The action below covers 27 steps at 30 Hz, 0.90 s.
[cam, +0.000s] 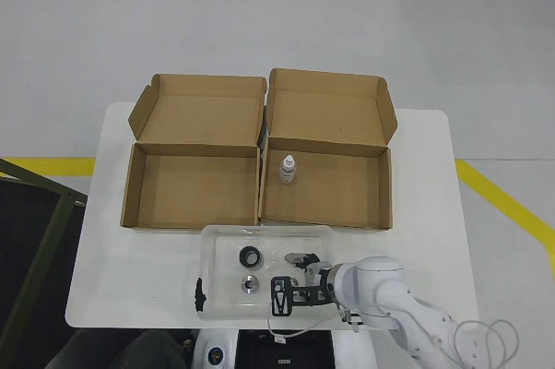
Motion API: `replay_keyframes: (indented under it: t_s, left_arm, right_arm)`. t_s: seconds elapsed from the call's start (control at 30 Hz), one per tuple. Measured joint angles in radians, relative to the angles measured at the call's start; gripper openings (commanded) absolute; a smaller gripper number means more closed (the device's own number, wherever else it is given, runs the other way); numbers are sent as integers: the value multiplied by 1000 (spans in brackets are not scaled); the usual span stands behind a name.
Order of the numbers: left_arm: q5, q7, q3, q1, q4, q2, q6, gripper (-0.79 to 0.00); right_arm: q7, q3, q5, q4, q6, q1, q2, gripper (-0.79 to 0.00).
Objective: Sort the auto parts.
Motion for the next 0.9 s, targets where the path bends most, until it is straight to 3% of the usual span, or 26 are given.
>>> replay_keyframes:
  t_s: [0.27, 0.43, 0.63, 0.83, 0.9]
  left_arm:
    - [0, 0, 0, 0, 0, 0, 0, 0]
    - [0, 0, 0, 0, 0, 0, 0, 0]
    - [0, 0, 0, 0, 0, 0, 0, 0]
    - [0, 0, 0, 0, 0, 0, 0, 0]
    - [0, 0, 0, 0, 0, 0, 0, 0]
  right_arm:
    - [17, -28, 9, 19, 1, 14, -1, -388]
    - [22, -44, 12, 28, 7, 22, -2, -425]
    - [27, -56, 17, 36, 11, 29, -2, -548]
    - [24, -63, 42, 35, 13, 33, -1, -785]
    - [25, -64, 49, 31, 13, 34, 0, -785]
